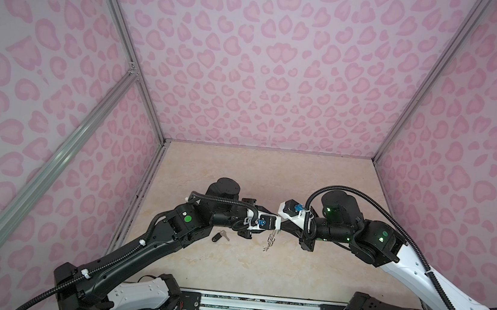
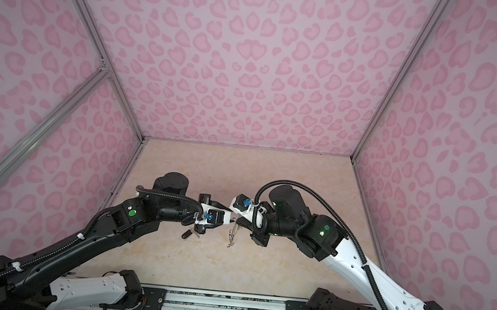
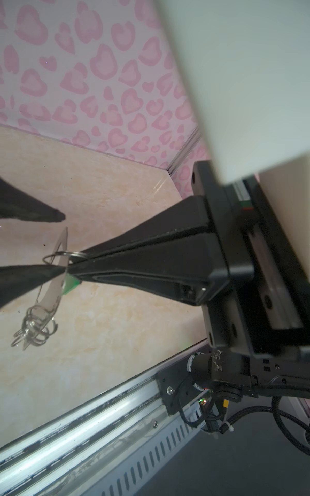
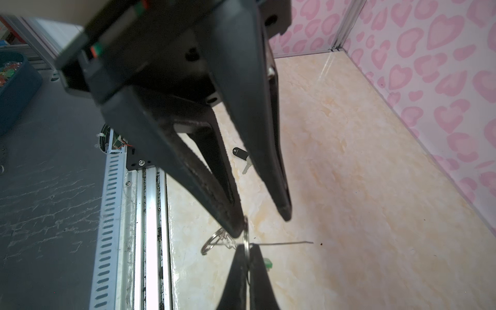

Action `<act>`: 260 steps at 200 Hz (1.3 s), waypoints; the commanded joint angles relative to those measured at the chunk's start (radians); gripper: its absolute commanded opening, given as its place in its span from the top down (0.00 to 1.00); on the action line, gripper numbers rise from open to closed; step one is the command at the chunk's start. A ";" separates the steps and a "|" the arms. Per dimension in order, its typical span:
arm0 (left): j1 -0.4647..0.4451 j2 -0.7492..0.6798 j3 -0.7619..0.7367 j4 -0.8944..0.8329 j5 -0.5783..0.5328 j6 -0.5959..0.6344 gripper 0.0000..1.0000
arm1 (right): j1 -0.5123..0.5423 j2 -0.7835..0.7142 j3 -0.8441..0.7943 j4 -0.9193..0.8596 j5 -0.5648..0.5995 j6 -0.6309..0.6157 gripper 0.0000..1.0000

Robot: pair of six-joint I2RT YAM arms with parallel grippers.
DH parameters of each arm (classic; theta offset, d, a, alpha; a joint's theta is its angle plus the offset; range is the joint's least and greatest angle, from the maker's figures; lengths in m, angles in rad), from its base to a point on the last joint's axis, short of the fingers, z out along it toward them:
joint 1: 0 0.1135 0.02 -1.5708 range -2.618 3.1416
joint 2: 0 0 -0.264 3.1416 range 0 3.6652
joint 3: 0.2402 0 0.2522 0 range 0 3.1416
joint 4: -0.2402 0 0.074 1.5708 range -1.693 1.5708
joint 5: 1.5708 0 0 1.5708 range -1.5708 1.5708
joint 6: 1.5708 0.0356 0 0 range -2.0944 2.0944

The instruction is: Put the keys on the keyring

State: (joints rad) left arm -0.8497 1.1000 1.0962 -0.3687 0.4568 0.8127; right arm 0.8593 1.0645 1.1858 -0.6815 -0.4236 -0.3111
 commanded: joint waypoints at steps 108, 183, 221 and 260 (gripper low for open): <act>-0.042 0.015 0.031 -0.012 -0.048 0.008 0.80 | -0.001 0.009 -0.007 0.004 -0.017 -0.011 1.00; -0.043 0.018 0.024 -0.009 -0.030 -0.002 0.97 | -0.001 0.011 -0.012 0.016 -0.019 -0.010 1.00; -0.036 0.004 0.002 0.050 -0.007 -0.082 0.97 | -0.001 -0.028 -0.045 0.038 0.050 -0.018 0.77; 0.022 -0.025 -0.072 0.243 0.108 -0.241 0.97 | -0.002 -0.120 -0.107 0.103 0.123 -0.019 0.69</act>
State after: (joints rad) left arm -0.8555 1.0943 1.0618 -0.3107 0.4702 0.6975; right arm 0.8581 0.9852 1.1091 -0.6502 -0.3592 -0.3267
